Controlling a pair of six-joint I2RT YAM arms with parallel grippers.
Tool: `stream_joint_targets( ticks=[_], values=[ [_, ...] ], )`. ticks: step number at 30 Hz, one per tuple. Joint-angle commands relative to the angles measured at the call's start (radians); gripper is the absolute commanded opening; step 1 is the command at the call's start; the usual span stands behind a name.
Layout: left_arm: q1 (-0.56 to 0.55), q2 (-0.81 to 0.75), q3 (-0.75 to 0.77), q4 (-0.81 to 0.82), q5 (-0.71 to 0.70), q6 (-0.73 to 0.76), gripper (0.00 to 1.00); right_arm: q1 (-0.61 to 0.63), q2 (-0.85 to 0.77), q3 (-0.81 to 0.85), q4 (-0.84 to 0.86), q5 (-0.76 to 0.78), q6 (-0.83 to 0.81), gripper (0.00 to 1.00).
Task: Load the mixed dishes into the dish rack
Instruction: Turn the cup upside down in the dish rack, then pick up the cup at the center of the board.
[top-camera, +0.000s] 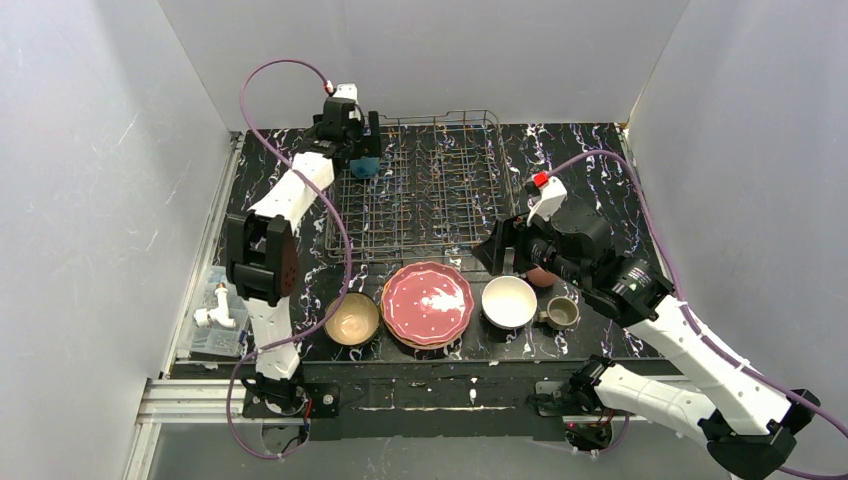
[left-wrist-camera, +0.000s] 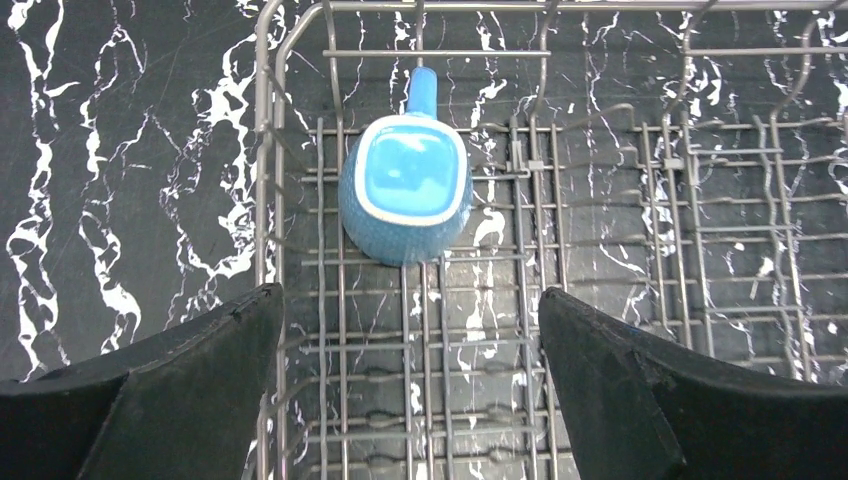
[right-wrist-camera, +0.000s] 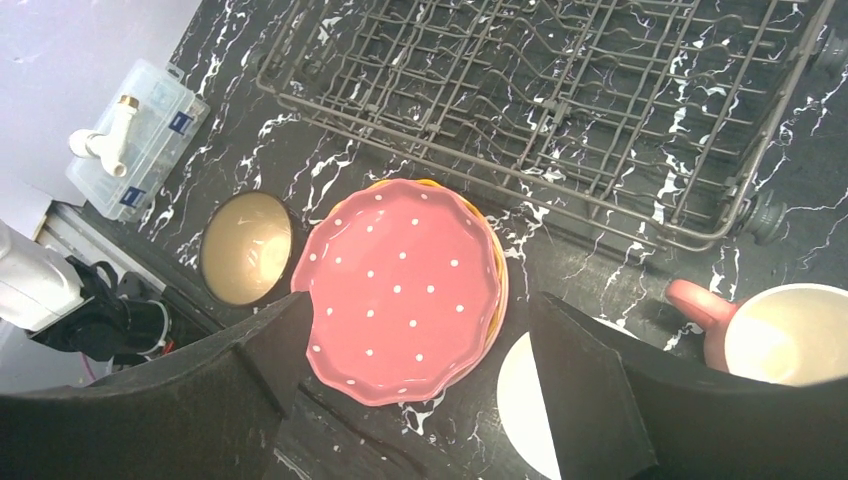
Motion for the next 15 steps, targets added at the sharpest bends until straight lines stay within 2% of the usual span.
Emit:
stream_joint_targets(
  ticks=[1,7,15],
  values=[
    [-0.01,-0.154,-0.064,0.002,0.013,-0.03,0.98,-0.002,0.002,0.047,-0.018,-0.031,0.028,0.87],
    [-0.036,-0.289,-0.143,-0.068,-0.002,-0.066,0.98,-0.002,0.014,0.024,-0.029,-0.056,0.062,0.84],
    [-0.083,-0.444,-0.222,-0.244,-0.006,-0.122,0.97,-0.002,0.045,0.032,-0.135,0.031,0.055,0.83]
  ],
)
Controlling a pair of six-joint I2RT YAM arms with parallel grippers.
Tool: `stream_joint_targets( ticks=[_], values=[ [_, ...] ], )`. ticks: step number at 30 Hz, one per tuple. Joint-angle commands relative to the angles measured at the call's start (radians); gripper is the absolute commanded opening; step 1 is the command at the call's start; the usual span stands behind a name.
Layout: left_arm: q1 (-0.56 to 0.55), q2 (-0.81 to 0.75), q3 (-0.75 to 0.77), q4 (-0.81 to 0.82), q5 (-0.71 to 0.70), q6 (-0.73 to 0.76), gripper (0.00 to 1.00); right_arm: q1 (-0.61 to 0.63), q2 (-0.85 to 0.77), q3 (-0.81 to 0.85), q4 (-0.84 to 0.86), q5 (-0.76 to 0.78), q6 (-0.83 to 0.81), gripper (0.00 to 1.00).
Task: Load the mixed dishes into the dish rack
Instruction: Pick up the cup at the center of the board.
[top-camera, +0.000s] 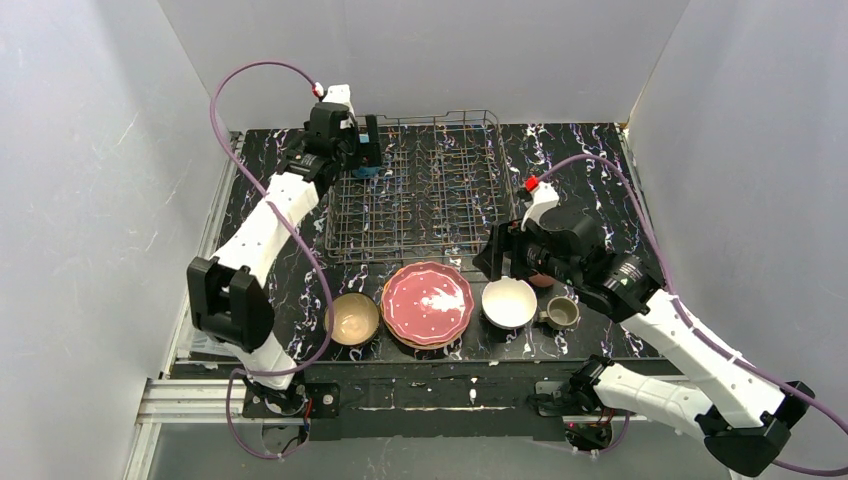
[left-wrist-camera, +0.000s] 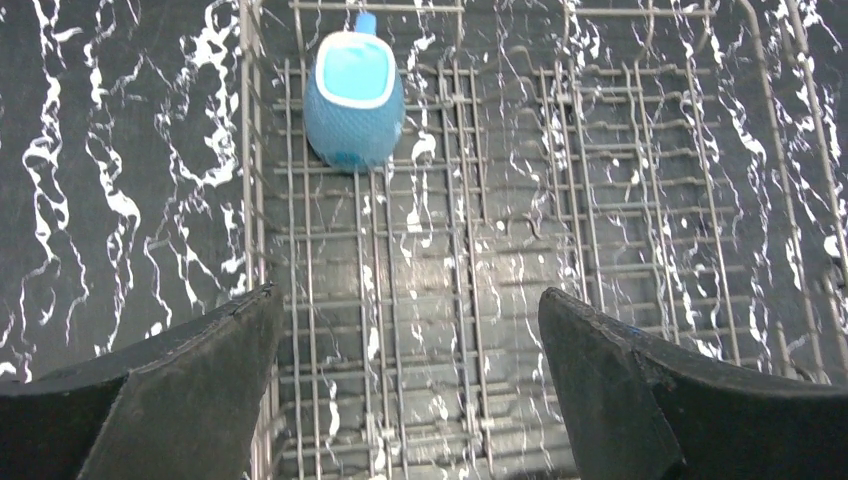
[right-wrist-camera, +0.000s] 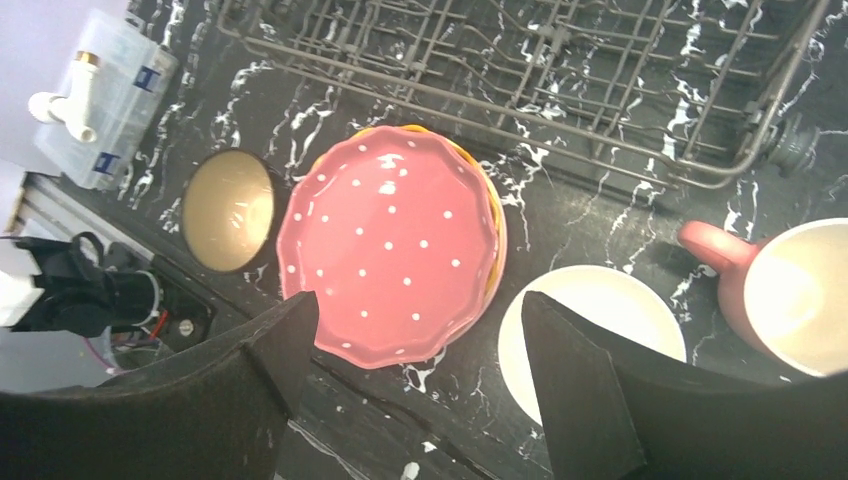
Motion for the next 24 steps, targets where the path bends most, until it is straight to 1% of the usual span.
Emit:
stream_joint_targets(
  ticks=[1,7,15,17,18,21,24],
  values=[
    [-0.024,-0.119,-0.053,-0.148,-0.008,-0.049,0.98,-0.002,0.016,0.031,-0.072,0.068,0.0,0.83],
    [-0.045,-0.201,-0.069,-0.315,0.082,-0.065,0.97,-0.002,0.038,0.069,-0.166,0.2,-0.007,0.83],
    [-0.065,-0.317,-0.166,-0.445,0.241,-0.059,0.97,-0.004,0.112,0.129,-0.287,0.406,-0.009,0.84],
    [-0.083,-0.345,-0.2,-0.464,0.245,-0.049,0.96,-0.007,0.14,0.151,-0.318,0.454,-0.01,0.84],
    [-0.126,-0.393,-0.26,-0.466,0.22,-0.045,0.96,-0.023,0.169,0.171,-0.343,0.489,-0.022,0.84],
    [-0.186,-0.435,-0.305,-0.471,0.164,-0.032,0.96,-0.059,0.196,0.186,-0.356,0.494,-0.04,0.83],
    [-0.222,-0.482,-0.346,-0.476,0.167,-0.037,0.95,-0.115,0.215,0.185,-0.364,0.495,-0.059,0.82]
  ],
)
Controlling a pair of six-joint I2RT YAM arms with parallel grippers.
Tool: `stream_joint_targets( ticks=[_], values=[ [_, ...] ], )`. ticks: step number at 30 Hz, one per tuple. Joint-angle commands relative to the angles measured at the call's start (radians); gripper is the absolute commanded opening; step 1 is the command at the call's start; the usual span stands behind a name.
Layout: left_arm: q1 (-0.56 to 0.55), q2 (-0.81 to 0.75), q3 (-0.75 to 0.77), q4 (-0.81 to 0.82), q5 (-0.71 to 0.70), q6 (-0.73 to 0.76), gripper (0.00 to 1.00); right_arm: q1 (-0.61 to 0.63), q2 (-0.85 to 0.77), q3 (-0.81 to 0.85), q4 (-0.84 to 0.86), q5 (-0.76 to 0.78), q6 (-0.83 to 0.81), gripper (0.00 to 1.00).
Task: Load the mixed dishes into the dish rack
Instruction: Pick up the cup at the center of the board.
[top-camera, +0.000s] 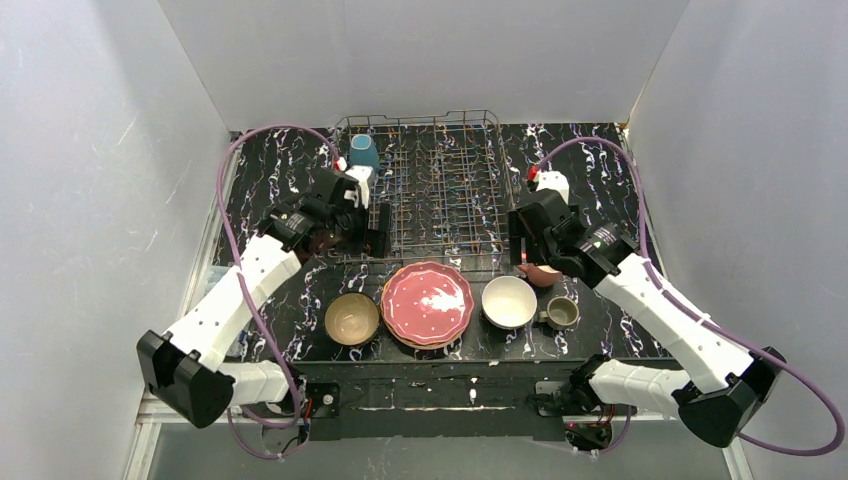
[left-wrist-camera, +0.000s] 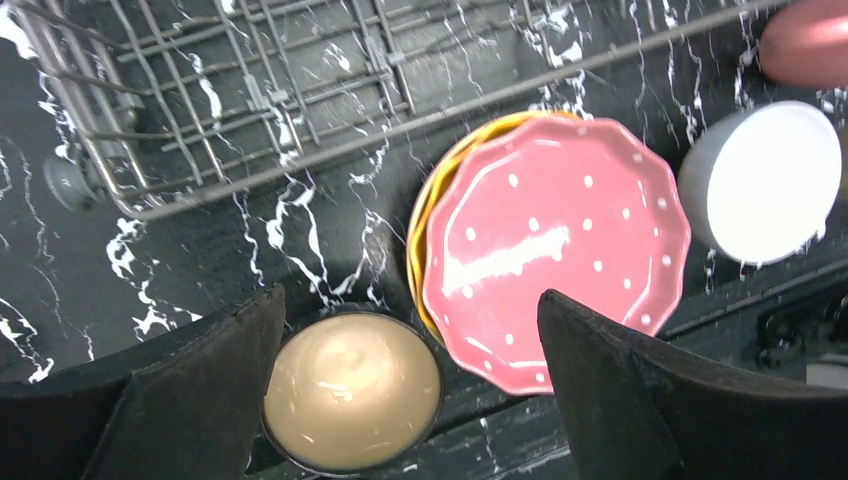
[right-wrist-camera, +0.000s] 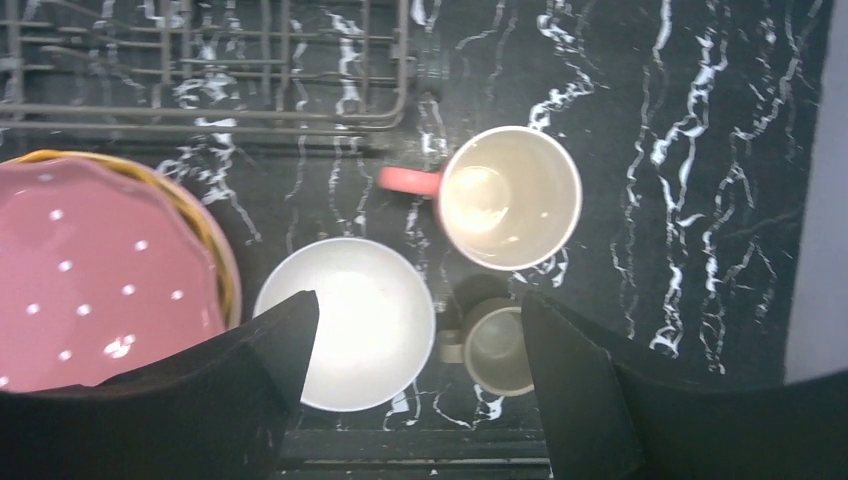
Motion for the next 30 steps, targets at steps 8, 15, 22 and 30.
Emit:
stream_joint_targets(
  ticks=[8,15,22,30],
  values=[
    [-0.073,-0.2,-0.152,-0.001,0.041,0.001,0.95,-0.264,0.024,0.012,-0.021,-0.032,-0.107,0.76],
    [-0.078,-0.275,-0.24,0.068,0.138,-0.017,0.95,-0.416,0.055,-0.016,0.024,-0.174,-0.145,0.69],
    [-0.08,-0.323,-0.323,0.126,0.172,-0.032,0.95,-0.502,0.122,-0.058,0.07,-0.254,-0.173,0.63],
    [-0.08,-0.361,-0.349,0.118,0.17,-0.015,0.95,-0.544,0.182,-0.084,0.103,-0.322,-0.176,0.57]
  ],
)
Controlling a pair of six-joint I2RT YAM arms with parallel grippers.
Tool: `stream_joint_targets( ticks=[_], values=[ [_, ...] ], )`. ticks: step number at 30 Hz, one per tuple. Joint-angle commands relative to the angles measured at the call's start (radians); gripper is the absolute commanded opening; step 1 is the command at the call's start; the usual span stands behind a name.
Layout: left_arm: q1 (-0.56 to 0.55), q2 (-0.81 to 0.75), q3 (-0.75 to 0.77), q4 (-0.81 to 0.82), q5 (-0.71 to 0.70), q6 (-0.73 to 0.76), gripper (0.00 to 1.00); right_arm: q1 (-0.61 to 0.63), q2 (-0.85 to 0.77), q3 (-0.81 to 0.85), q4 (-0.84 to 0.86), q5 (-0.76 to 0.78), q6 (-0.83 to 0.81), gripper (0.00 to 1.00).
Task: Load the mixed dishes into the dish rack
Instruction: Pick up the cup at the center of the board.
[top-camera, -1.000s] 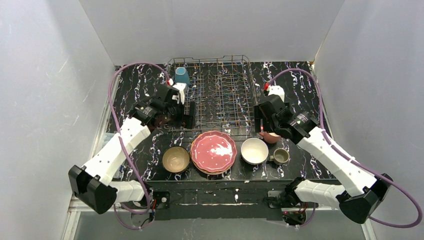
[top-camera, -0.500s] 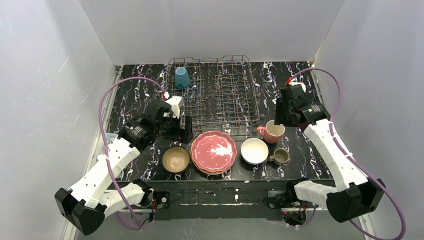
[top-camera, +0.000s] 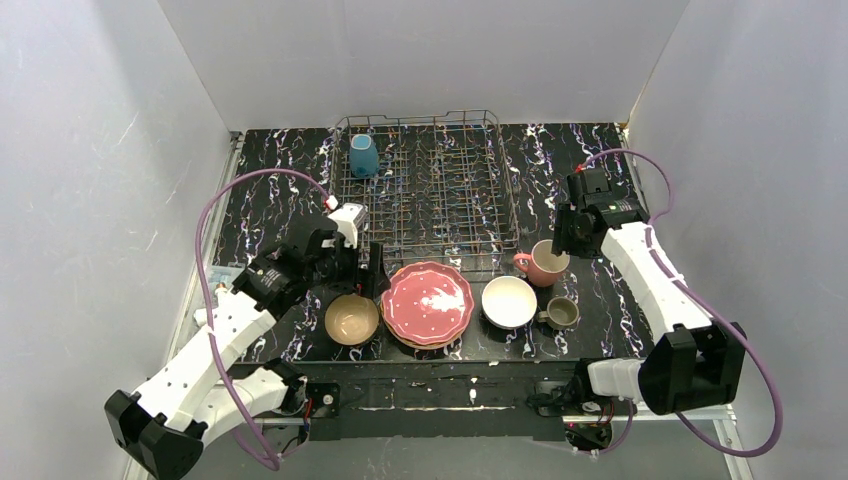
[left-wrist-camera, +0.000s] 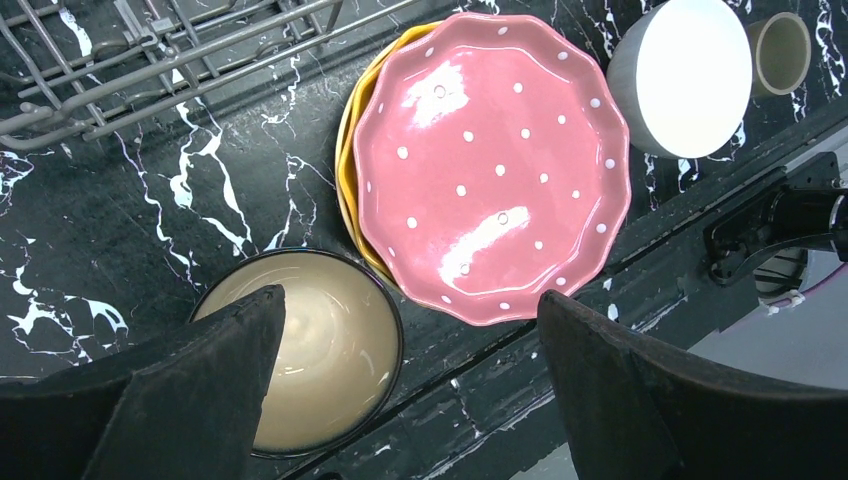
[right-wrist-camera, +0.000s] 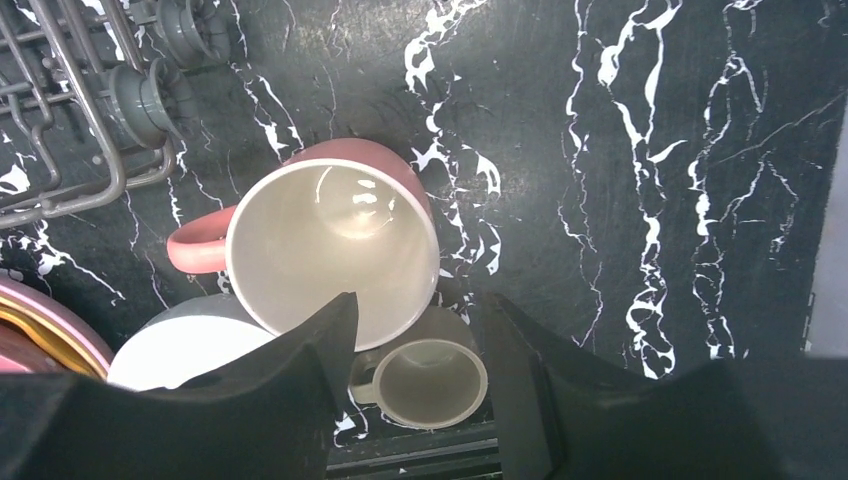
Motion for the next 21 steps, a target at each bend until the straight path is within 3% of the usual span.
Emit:
stream_joint_targets(
  ticks=[1,16,21],
  values=[
    [-0.006,-0.032,-0.012,0.002,0.02,0.012,0.95,-0.017,0.027,0.007,0.037,-0.055,-0.011,0.56],
    [-0.006,-0.08,-0.019,-0.006,0.012,0.024,0.96,-0.02,0.156,0.039,0.07,-0.016,0.027,0.45],
    [-0.006,-0.088,-0.021,-0.011,0.012,0.027,0.96,-0.02,0.17,0.042,0.075,-0.01,0.036,0.36]
  ],
)
